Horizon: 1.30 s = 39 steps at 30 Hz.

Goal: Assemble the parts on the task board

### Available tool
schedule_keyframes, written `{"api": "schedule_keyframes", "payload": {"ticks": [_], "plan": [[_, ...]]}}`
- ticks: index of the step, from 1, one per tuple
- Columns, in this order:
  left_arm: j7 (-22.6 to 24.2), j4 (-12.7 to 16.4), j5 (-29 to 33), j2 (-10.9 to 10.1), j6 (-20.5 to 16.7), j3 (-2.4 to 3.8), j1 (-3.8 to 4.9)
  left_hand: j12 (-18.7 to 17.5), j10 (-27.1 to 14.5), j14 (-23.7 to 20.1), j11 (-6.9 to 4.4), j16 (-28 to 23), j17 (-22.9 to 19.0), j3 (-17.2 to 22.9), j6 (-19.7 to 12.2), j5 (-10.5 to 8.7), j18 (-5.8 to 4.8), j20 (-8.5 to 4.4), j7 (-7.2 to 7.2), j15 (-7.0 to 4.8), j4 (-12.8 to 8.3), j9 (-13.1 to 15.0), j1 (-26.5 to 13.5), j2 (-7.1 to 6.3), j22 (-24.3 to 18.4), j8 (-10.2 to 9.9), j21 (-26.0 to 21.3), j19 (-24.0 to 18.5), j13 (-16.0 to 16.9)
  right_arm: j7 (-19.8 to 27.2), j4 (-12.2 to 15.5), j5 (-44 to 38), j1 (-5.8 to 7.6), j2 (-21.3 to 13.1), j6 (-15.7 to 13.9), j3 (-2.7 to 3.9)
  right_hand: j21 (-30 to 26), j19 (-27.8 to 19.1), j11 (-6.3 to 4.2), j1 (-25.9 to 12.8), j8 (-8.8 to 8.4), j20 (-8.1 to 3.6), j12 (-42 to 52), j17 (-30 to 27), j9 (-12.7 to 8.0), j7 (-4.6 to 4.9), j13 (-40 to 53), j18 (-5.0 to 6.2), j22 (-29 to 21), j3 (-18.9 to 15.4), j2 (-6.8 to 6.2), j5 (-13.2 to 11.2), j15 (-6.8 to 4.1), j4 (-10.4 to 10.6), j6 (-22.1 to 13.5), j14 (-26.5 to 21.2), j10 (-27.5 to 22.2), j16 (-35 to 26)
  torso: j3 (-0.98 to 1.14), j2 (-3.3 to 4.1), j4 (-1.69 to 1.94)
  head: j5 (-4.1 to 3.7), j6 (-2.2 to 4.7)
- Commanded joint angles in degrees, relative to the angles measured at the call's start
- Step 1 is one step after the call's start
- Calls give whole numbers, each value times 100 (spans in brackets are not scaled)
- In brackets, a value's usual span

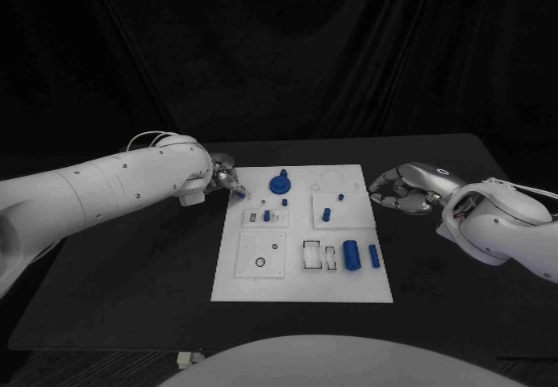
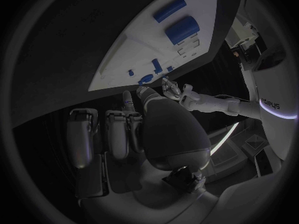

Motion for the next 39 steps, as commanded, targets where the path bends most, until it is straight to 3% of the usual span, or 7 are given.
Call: {"api": "schedule_keyframes", "payload": {"ticks": [1, 8, 16, 27, 39], "plan": [[101, 210, 8, -142, -335, 5, 16, 19, 597, 585, -19, 15, 1507, 258, 28, -34, 105, 8, -8, -28, -205, -17, -27, -60, 1203, -37, -2, -23, 1507, -56, 21, -16, -11, -28, -41, 3, -23, 437, 10, 35, -13, 47, 14, 1177, -9, 4, 1509, -5, 1395, 34, -8, 37, 33, 4, 45, 512, 600, -26, 1, 3, -1, -27, 1], [-5, 762, 8, -502, -474, 5, 73, 19, 597, 585, -17, 15, 1507, 295, 48, -56, 109, 9, -7, -26, -207, -42, -67, -80, 1198, -50, -14, -32, 1507, -85, 34, -16, -11, -54, -32, 3, -28, 434, 9, 41, -13, 47, 14, 1180, -10, 5, 1509, -3, 1393, 43, -5, 39, 33, -1, 47, 513, 600, -25, 0, -1, -2, -65, 1], [-321, 1363, 9, -787, -379, 4, 96, 19, 597, 585, -14, 15, 1507, 352, 78, -148, 113, 15, -8, -21, -152, -109, -212, -120, 1192, -90, -31, -45, 1507, -100, 38, -16, -11, -43, -30, 3, -28, 434, 9, 41, -13, 47, 14, 1180, -10, 5, 1509, -3, 1393, 43, -5, 39, 33, -1, 47, 513, 600, -25, 2, 1, 2, -30, 1], [-486, 1720, 10, -913, -360, 2, 97, 19, 597, 585, -16, 15, 1507, 363, 96, -166, 115, 16, -12, -20, -121, -137, -281, -135, 1189, -105, -41, -53, 1507, -96, 44, -16, -14, -34, -35, 3, -26, 435, 9, 48, -12, 47, 14, 1177, -10, 4, 1509, -4, 1394, 50, -7, 39, 32, -7, 49, 513, 600, -26, 6, -5, 1, -32, 1], [-442, 1798, 11, -862, -309, 1, 72, 19, 597, 585, -18, 15, 1507, 387, 108, -165, 122, 17, -14, -21, -111, -149, -297, -114, 1180, -109, -67, -74, 1507, -78, 22, -16, -40, -15, -53, 3, -32, 432, 9, 51, -11, 46, 14, 1175, -10, 5, 1509, -2, 1392, 54, -8, 40, 32, -10, 52, 512, 600, -27, 1, 5, -6, -2, 1]]}}
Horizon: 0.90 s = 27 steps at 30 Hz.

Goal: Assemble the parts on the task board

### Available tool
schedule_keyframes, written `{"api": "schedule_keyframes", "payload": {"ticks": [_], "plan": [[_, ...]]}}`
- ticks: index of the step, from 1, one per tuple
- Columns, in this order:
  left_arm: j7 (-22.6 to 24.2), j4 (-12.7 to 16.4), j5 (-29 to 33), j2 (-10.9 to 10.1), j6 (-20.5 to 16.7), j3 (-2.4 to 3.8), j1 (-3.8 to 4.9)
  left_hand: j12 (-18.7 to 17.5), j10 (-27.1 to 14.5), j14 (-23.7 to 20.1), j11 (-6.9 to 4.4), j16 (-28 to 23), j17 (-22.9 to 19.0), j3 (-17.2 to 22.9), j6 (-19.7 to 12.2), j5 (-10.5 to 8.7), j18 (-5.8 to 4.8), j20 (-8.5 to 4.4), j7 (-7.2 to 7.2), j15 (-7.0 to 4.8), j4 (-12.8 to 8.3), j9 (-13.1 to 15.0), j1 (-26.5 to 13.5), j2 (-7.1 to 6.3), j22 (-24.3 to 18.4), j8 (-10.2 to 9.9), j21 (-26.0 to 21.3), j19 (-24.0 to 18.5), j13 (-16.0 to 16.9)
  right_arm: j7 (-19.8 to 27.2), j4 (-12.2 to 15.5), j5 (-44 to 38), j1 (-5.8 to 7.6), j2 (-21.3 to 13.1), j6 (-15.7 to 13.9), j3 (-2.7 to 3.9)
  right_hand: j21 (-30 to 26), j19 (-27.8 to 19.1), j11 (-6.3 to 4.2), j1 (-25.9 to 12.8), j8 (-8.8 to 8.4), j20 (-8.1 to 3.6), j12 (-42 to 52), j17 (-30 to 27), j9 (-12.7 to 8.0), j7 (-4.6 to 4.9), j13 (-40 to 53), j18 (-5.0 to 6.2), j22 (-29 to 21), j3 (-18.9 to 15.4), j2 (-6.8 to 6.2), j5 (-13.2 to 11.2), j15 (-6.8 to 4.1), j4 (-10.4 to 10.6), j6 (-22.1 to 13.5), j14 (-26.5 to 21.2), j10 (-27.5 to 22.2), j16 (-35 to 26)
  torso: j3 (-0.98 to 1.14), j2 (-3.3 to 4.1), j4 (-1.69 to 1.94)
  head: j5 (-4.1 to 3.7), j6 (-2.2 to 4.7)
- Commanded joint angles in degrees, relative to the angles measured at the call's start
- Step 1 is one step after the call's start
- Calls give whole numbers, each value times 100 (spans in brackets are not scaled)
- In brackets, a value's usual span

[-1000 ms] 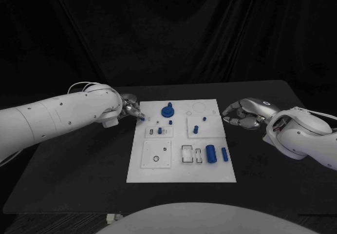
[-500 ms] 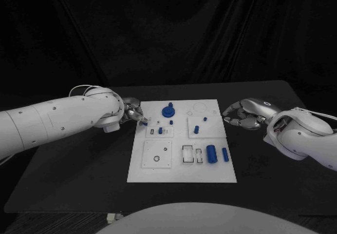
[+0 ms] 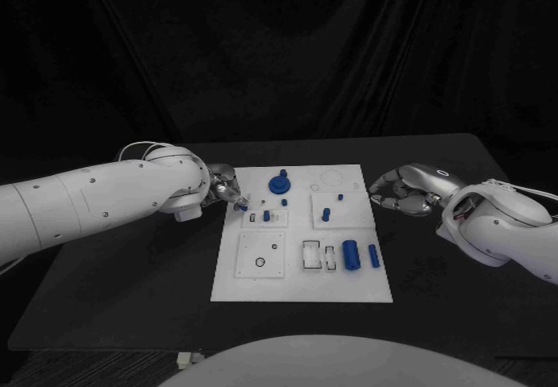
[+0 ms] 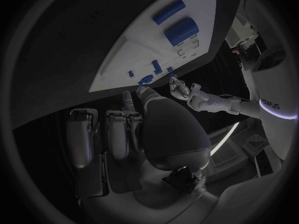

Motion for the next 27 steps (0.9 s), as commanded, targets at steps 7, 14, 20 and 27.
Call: {"api": "schedule_keyframes", "payload": {"ticks": [7, 14, 20, 27], "plan": [[53, 5, 13, 80, 71, 5, -13, 19, 597, 585, -19, 15, 1509, 59, 45, -9, 75, -5, -16, -21, -8, -13, -42, 11, 1177, -26, -29, -60, 1507, -55, -16, -16, -22, 24, -51, 3, -35, 431, 9, 55, -11, 46, 14, 1174, -7, 5, 1508, -2, 1388, 43, -9, 21, 32, 2, 53, 512, 600, -28, -1, 7, 3, 13, 1], [58, -26, 13, 114, 151, 4, -40, 19, 597, 585, -18, 15, 1509, 69, 37, -14, 80, -5, -13, -21, -5, -21, -51, 18, 1170, -34, -49, -75, 1507, -53, -19, -16, -24, 23, -53, 3, -35, 431, 9, 55, -11, 46, 14, 1174, -7, 5, 1508, -2, 1388, 43, -9, 21, 32, 2, 53, 512, 600, -28, -2, 7, 2, 10, 1], [58, -13, 13, 128, 194, 4, -56, 19, 597, 585, -17, 15, 1509, 73, 34, -17, 81, -5, -11, -21, -2, -24, -57, 23, 1168, -37, -55, -80, 1507, -56, -19, -16, -25, 19, -50, 3, -35, 431, 9, 55, -11, 46, 14, 1174, -7, 5, 1508, -2, 1388, 43, -9, 21, 32, 2, 53, 512, 600, -28, -1, 5, -2, 21, 1], [64, -7, 13, 140, 197, 4, -65, 19, 597, 585, -16, 15, 1509, 76, 33, -19, 81, -5, -10, -20, 0, -26, -61, 27, 1168, -39, -55, -81, 1507, -56, -16, -16, -25, 13, -59, 3, -35, 431, 9, 55, -11, 46, 14, 1174, -7, 5, 1508, -2, 1388, 43, -9, 21, 32, 2, 53, 512, 600, -28, -2, 4, 2, 22, 1]]}}
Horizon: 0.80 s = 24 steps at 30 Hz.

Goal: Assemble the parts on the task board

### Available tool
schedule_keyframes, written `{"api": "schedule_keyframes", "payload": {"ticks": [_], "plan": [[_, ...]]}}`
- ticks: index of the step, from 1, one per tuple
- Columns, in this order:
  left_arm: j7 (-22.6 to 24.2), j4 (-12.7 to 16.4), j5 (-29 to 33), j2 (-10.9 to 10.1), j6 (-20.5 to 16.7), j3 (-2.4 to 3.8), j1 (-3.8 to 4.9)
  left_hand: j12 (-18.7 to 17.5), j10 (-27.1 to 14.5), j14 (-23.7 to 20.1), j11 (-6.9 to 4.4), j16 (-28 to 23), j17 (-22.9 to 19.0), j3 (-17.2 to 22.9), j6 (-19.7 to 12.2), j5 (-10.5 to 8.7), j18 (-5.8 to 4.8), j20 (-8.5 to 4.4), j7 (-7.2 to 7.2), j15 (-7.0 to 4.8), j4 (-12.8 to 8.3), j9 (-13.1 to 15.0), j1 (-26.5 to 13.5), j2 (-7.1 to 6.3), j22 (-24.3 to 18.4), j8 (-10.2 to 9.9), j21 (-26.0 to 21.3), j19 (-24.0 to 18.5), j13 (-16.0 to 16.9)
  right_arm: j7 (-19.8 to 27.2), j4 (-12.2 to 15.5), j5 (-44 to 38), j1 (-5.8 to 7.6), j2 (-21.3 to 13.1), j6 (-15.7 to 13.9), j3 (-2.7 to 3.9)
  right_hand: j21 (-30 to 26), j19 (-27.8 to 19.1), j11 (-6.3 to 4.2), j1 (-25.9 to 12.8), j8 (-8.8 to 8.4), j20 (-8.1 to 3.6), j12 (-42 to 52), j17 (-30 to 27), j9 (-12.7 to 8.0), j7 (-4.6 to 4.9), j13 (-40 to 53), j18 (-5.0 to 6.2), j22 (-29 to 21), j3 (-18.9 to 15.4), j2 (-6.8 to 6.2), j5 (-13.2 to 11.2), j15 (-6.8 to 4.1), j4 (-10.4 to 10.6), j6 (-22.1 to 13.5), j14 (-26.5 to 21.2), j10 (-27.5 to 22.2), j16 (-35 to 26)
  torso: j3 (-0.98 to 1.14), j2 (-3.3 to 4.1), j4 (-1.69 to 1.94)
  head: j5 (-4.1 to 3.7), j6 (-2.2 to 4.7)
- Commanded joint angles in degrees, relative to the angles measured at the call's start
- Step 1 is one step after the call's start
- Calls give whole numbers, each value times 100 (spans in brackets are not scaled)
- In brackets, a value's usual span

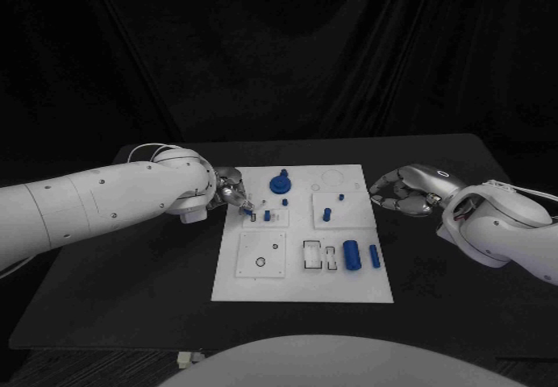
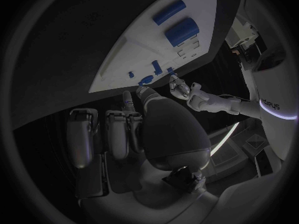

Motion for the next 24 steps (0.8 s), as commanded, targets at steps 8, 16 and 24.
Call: {"api": "schedule_keyframes", "payload": {"ticks": [8, 16, 24], "plan": [[63, 22, 13, 14, 61, 3, -27, 19, 597, 585, -15, 15, 1509, 64, -19, 0, 85, -5, -15, -20, -12, -8, -43, 8, 1166, -40, -41, -44, 1507, -58, 8, -16, -13, -17, -59, 3, -35, 431, 9, 55, -11, 46, 14, 1174, -8, 5, 1508, -1, 1390, 43, -9, 21, 32, 2, 53, 512, 600, -28, -1, -1, -1, 4, 1], [105, 28, 13, 9, -12, 2, -68, 19, 597, 585, -13, 15, 1509, 68, -22, -3, 86, -4, -13, -19, -8, -11, -50, 14, 1164, -44, -46, -49, 1507, -52, 7, -16, -14, -12, -62, 3, -35, 431, 9, 55, -11, 46, 14, 1174, -8, 5, 1508, -1, 1390, 43, -9, 21, 32, 2, 53, 512, 600, -28, -2, 0, -1, 15, 1], [193, 12, 12, 23, -124, 2, -131, 19, 597, 585, -9, 15, 1509, 72, -28, -46, 92, -3, -11, -15, -10, -18, -56, 24, 1156, -49, -71, -69, 1507, -53, 9, -16, -15, -16, -53, 3, -35, 431, 9, 55, -11, 46, 14, 1174, -8, 5, 1508, -1, 1390, 43, -9, 21, 32, 2, 53, 512, 600, -28, -1, -1, 3, 10, 1]]}}
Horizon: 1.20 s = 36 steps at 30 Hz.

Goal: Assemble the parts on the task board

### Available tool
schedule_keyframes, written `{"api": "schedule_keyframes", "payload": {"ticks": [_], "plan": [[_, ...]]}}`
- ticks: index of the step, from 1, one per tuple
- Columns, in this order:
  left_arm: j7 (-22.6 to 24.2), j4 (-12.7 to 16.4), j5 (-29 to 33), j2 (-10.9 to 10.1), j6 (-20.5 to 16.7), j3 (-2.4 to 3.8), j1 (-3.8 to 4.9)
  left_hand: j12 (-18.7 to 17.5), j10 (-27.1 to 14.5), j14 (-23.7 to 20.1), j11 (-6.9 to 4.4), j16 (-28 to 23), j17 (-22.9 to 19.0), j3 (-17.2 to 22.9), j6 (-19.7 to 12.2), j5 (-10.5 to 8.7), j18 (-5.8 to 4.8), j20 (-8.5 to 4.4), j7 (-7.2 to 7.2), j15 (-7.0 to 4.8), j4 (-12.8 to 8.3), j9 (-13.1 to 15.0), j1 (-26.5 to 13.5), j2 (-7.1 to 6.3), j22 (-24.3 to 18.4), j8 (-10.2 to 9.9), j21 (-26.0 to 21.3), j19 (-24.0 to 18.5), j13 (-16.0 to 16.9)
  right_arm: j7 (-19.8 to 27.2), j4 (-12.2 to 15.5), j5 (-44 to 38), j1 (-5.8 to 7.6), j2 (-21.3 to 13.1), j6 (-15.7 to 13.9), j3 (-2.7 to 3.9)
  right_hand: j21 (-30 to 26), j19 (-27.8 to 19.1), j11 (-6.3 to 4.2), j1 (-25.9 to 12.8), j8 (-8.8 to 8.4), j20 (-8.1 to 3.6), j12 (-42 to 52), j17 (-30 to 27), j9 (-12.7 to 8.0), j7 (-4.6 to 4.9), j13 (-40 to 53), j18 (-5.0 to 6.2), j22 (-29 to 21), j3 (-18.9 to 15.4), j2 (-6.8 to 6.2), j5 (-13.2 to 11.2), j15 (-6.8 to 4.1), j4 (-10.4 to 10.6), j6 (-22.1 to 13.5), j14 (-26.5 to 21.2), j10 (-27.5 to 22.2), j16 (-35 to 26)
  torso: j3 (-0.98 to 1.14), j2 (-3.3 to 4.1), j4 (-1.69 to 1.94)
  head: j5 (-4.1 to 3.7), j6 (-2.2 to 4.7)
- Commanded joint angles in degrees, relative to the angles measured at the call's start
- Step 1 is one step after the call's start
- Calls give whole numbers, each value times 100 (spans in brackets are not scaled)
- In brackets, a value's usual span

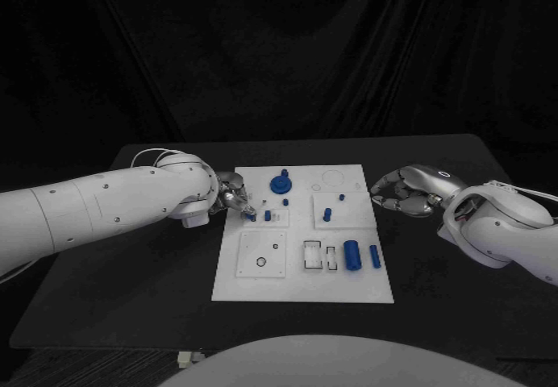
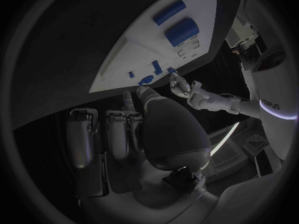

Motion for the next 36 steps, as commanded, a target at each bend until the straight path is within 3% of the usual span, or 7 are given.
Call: {"api": "schedule_keyframes", "payload": {"ticks": [1, 19, 27, 29, 31, 36], "plan": [[164, 3, 12, 11, -120, 5, -25, 19, 597, 585, -9, 15, 1509, 41, -14, -32, 94, -1, -20, -15, -11, -11, -33, 47, 1156, -28, -28, -29, 1507, -54, 8, -16, -13, -10, -49, 3, -34, 431, 9, 55, -11, 46, 14, 1174, -8, 5, 1508, -2, 1391, 43, -9, 21, 32, 2, 53, 512, 600, -28, 1, -1, 5, -6, 1], [184, -24, 12, 12, -163, 5, -92, 19, 597, 585, -7, 15, 1509, 49, -13, -68, 98, 1, -19, -13, -12, -16, -33, 67, 1149, -30, -46, -44, 1507, -57, 2, -15, -32, -11, -40, 3, -28, 434, 11, 64, -14, 45, 14, 1173, -11, 9, 1508, -4, 1393, 60, -16, 31, 32, -10, 54, 512, 600, -29, 0, -4, 0, 6, 1], [149, -30, 12, 25, -87, 5, -102, 19, 597, 585, 0, 15, 1509, 31, -19, -169, 99, 6, -13, -7, -14, -27, -53, 68, 1148, -36, -53, -50, 1507, -56, -2, -15, -41, -5, -36, 3, -28, 434, 11, 64, -14, 45, 14, 1173, -11, 9, 1508, -4, 1393, 60, -16, 31, 32, -10, 54, 512, 600, -29, -1, 0, 1, 7, 1], [133, -32, 12, 29, -63, 5, -103, 19, 597, 585, 4, 15, 1509, 5, -18, -309, 100, 11, -13, -3, -10, -41, -77, 78, 1147, -42, -58, -54, 1507, -56, -3, -15, -43, -4, -35, 3, -28, 434, 11, 64, -14, 45, 14, 1173, -11, 9, 1508, -4, 1393, 60, -16, 31, 32, -10, 54, 512, 600, -29, -1, 2, 0, 8, 1], [120, -36, 12, 33, -47, 5, -104, 19, 597, 585, 4, 15, 1509, -83, -1, -705, 101, 18, -18, 3, 55, -64, -158, 101, 1144, -48, -67, -61, 1507, -56, -4, -15, -45, -4, -35, 3, -28, 434, 11, 64, -14, 45, 14, 1173, -11, 9, 1508, -4, 1393, 60, -16, 31, 32, -10, 54, 512, 600, -29, 0, 2, 0, 12, 1], [95, -54, 12, 45, -22, 5, -107, 19, 597, 585, 14, 15, 1509, -572, 56, -1410, 103, 31, -7, 13, 342, -144, -400, 170, 1142, -78, -78, -67, 1507, -55, -8, -15, -49, -2, -32, 3, -34, 432, 12, 62, -11, 45, 14, 1165, -10, 12, 1508, -2, 1391, 67, -19, 34, 33, -11, 63, 510, 600, -33, 2, -2, 0, 12, 1]]}}
